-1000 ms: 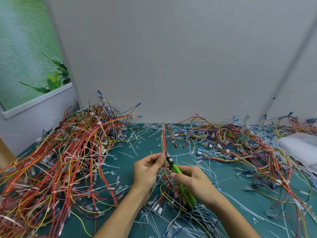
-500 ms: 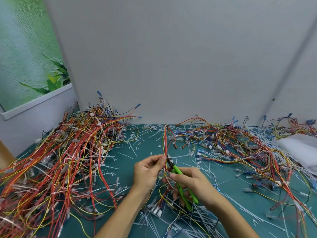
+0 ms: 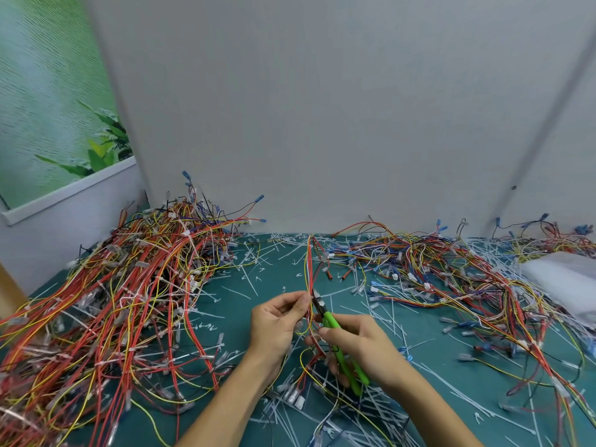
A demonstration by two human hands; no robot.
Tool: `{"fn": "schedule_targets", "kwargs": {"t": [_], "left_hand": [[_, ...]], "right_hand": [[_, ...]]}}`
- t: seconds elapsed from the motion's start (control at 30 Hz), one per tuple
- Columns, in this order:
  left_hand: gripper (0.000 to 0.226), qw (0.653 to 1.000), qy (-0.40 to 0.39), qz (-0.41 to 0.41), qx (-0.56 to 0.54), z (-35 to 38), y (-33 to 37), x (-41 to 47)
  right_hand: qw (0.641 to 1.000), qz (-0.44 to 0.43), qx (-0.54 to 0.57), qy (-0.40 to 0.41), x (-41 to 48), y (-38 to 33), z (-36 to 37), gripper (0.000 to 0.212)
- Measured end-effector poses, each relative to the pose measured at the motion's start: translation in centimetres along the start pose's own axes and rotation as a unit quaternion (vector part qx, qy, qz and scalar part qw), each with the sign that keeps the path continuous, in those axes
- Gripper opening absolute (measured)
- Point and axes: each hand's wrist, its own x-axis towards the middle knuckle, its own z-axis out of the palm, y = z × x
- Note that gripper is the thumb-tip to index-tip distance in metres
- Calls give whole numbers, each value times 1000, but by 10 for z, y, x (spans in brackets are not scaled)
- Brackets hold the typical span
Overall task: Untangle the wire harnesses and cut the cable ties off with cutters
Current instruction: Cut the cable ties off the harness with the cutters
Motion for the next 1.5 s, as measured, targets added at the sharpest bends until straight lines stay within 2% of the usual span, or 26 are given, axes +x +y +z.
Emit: {"fn": "schedule_targets", "kwargs": {"t": [0.17, 0.33, 0.43, 0.83, 0.97, 1.07, 1.17, 1.37, 1.5], "left_hand": [[22, 1000, -18, -6, 9, -1, 0, 0], [19, 1000, -18, -14, 7, -2, -1, 1], [12, 1000, -19, -16, 5, -1, -1, 0], [13, 999, -43, -13, 24, 0, 2, -5], [14, 999, -27, -14, 21, 1, 3, -5], [22, 999, -22, -19, 15, 1, 3, -5], [25, 999, -22, -23, 9, 2, 3, -5], [21, 999, -35, -18, 16, 1, 4, -5], [23, 999, -35, -18, 21, 1, 4, -5]], "right_hand": [[998, 16, 55, -26, 3, 3, -3, 41], [1000, 6, 3, -22, 1, 4, -3, 24], [999, 13, -12, -28, 1, 3, -6, 22], [998, 28, 19, -61, -2, -1, -10, 43], [999, 3, -20, -44, -2, 1, -8, 22], [999, -6, -30, -43, -3, 0, -7, 20], [999, -4, -14, -48, -5, -1, -6, 22], [996, -1, 51, -68, -3, -3, -7, 48], [997, 2, 40, -66, -3, -3, -7, 43]]}}
